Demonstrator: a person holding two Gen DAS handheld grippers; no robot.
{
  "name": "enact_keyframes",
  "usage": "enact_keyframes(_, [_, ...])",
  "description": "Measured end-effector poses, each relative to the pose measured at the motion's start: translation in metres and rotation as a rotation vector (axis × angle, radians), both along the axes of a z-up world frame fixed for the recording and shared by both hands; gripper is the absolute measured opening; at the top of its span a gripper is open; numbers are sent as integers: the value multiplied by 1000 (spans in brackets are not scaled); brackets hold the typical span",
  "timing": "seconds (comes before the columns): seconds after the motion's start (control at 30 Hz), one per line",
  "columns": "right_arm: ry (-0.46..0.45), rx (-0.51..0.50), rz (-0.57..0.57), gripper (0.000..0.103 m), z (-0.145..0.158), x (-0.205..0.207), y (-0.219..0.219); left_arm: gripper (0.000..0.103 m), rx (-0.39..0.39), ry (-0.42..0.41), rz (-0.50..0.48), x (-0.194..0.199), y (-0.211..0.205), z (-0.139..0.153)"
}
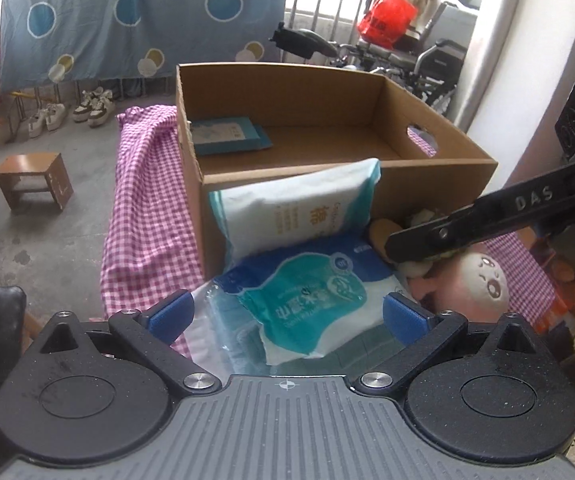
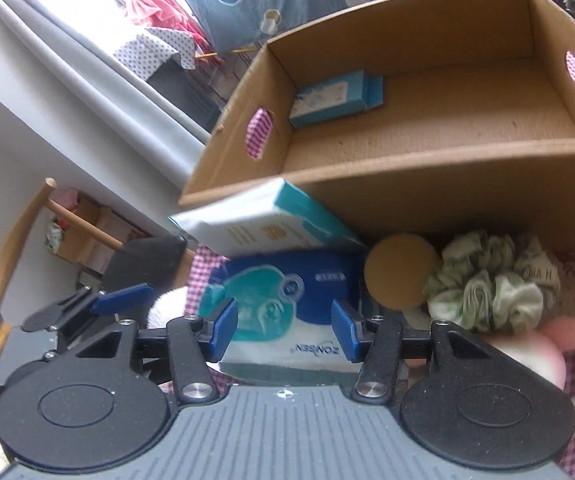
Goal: Organize soft objects
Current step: 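Grasp the blue-and-white wet-wipe pack with the right gripper and lift it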
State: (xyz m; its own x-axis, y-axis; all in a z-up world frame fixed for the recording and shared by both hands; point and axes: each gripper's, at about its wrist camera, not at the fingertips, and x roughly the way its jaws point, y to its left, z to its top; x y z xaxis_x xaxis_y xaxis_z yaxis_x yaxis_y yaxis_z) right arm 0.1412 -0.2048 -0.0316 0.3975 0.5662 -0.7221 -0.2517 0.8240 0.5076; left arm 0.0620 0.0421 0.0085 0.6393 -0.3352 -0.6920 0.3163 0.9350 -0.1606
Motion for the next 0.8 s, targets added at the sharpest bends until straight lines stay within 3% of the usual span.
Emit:
enact_keyframes(0.1, [1,-63,-32,55,-11,-2,6,97,-1,41,-31,2,-12,-15])
enact_keyframes(0.3, [4,-88,-40,58,-22,6,14,95,-12,101,-64,15,-19,-30])
enact_keyframes(0.6, [1,-26,-21,58,-17,-2,13,96,-107,125,-95,13,-11,-22])
enact_keyframes(0.8, [3,-30,-38,57,-18,9,11,96,-38,110,-89,15,-16,-25])
